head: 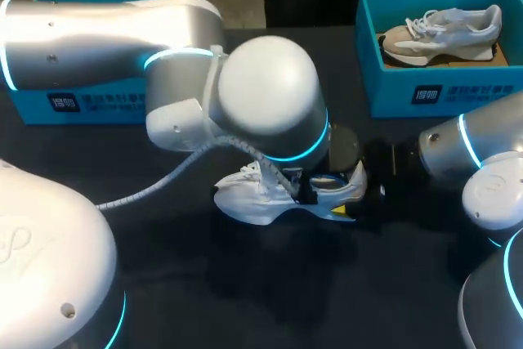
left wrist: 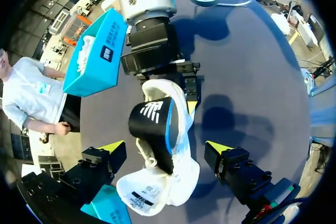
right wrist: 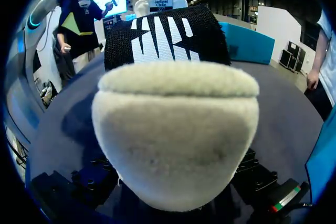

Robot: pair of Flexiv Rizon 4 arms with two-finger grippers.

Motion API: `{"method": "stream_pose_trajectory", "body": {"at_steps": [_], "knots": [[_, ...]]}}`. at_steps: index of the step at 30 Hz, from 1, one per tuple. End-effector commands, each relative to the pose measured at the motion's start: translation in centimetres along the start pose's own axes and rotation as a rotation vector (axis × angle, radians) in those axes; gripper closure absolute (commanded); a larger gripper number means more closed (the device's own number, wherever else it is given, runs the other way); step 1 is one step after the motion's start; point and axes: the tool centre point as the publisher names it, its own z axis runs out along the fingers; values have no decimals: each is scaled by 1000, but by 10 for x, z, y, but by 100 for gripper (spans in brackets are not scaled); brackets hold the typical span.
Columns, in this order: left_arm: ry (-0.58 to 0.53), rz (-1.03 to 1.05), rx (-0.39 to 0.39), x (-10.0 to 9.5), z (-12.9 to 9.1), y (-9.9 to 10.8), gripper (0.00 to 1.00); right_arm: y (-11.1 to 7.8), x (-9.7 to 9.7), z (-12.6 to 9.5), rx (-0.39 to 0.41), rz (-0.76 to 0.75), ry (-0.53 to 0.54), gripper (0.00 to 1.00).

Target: Take the shoe out of the shoebox, open the shoe tongue, remove and reinsert the insole, then place the shoe into the shoebox

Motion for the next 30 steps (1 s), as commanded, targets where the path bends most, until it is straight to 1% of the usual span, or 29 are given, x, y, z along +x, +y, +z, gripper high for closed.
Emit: {"method": "stream_pose_trajectory", "body": {"at_steps": [1,2,4,6,7,13,15,18,20,23,30], "knots": [[-24,-3,5,3,4,-5,0,-3,-2,4,3,0,-2,100],[-31,-4,16,3,4,-6,0,-3,-2,4,3,0,-2,100],[-62,-2,1,4,6,-9,0,-3,-2,4,3,0,-2,100],[-73,-6,17,5,7,-11,0,-3,-2,4,3,0,-2,100],[-92,-5,6,5,6,-11,0,-3,-2,4,3,0,-2,100],[-146,-10,2,7,8,-14,0,-3,-2,4,3,0,-2,100],[-144,-14,6,7,9,-15,0,-3,-2,4,3,0,-2,100],[-174,-20,-6,7,11,-16,0,-3,-2,4,3,0,-2,100],[-177,-24,3,8,13,-16,0,-3,-2,4,3,0,-2,100],[-239,-32,-13,8,15,-17,0,-3,-2,4,3,0,-2,100],[-310,-67,-20,4,18,-17,0,-3,-2,4,3,0,-2,100]]}}
